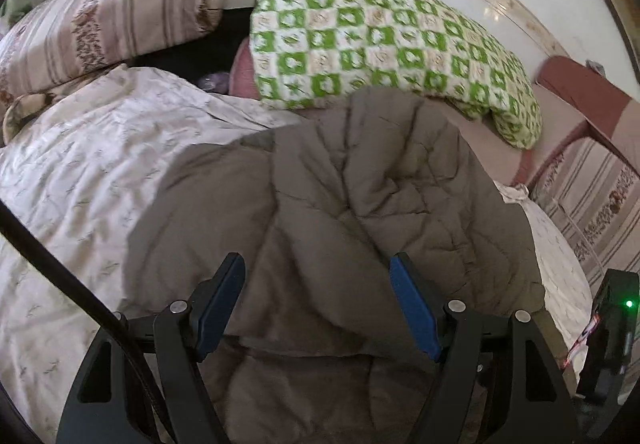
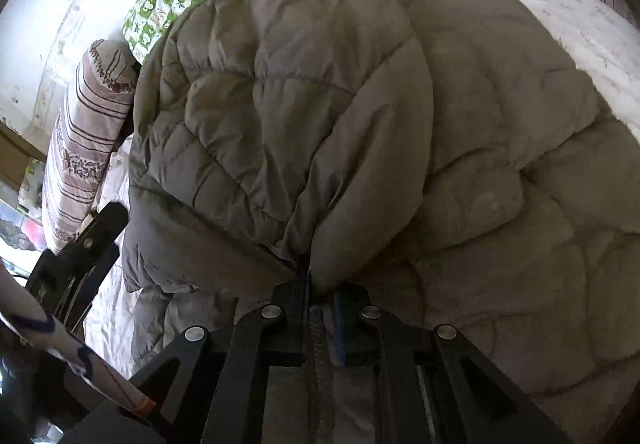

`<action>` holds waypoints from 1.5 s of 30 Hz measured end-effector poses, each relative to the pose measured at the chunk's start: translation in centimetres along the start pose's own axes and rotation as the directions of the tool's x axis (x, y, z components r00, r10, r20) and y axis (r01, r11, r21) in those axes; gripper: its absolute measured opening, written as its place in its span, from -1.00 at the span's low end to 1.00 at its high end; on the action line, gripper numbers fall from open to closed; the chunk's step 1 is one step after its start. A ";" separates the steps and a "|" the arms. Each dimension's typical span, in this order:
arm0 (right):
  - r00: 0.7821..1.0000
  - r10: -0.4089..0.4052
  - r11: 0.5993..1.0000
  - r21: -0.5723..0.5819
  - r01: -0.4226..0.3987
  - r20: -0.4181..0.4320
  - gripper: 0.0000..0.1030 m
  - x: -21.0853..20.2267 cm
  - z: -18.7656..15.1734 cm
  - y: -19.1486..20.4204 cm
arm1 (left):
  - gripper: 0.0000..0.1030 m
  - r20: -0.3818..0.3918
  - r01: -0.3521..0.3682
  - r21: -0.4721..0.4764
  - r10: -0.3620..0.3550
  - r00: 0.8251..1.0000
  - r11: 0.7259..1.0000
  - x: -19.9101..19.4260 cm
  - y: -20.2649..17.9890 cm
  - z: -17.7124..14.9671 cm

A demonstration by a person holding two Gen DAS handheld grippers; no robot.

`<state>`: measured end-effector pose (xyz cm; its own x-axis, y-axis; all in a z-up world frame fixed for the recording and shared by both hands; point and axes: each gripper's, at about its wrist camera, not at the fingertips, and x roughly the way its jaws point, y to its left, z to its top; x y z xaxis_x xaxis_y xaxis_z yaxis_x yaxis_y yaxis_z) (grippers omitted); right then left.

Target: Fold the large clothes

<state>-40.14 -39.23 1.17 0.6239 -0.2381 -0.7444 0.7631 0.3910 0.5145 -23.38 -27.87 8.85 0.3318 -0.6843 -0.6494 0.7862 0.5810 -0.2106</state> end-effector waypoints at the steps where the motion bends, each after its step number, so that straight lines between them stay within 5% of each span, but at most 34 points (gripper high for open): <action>1: 1.000 0.005 1.000 -0.006 -0.005 0.002 -0.79 0.1 -0.1 -0.1 | 0.44 -0.012 -0.024 0.027 0.024 1.000 0.999 0.7 -0.5 -0.2; 4: 1.000 0.018 1.000 -0.020 -0.018 -0.002 -0.70 0.1 -0.1 -0.5 | 0.44 -0.087 -0.152 0.135 0.164 0.983 0.979 3.3 -1.4 -1.5; 6: 0.999 0.031 0.999 -0.027 -0.031 -0.019 -0.60 -0.1 0.0 -0.8 | 0.51 -0.087 -0.172 0.143 0.186 0.979 0.975 3.8 -1.2 -1.8; 10: 1.000 0.025 0.997 -0.077 -0.026 -0.011 -0.27 -2.9 0.0 -1.2 | 0.53 -0.079 -0.177 0.145 0.190 0.979 0.973 3.7 -1.1 -1.9; 16: 0.993 -0.027 0.980 -0.195 0.048 0.113 -0.27 -8.2 0.7 0.3 | 0.53 -0.074 -0.181 0.144 0.193 0.978 0.973 3.5 -1.0 -1.9; 22: 0.969 -0.071 0.940 -0.309 0.145 0.238 -0.27 -7.8 5.0 3.8 | 0.53 -0.072 -0.178 0.138 0.189 0.979 0.974 3.5 -0.8 -1.9; 29: 0.983 -0.156 0.928 -0.326 0.179 0.094 -0.28 0.8 7.8 1.6 | 0.57 -0.072 -0.180 0.139 0.191 0.979 0.974 3.5 -0.8 -1.9; 33: 0.974 -0.197 0.897 -0.379 0.226 0.114 -0.27 2.9 6.7 1.1 | 0.60 -0.071 -0.184 0.147 0.196 0.978 0.972 3.8 -1.0 -2.0; 45: 0.984 -0.093 0.909 -0.392 0.146 0.151 -0.26 -4.3 5.2 1.6 | 0.60 0.021 -0.161 0.142 0.160 0.987 0.977 0.8 -1.4 -1.1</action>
<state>-40.72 -42.23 7.40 0.5687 -0.4048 -0.7160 0.7182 0.6687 0.1924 -24.77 -28.80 7.84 0.4640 -0.5919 -0.6591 0.7883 0.6153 0.0024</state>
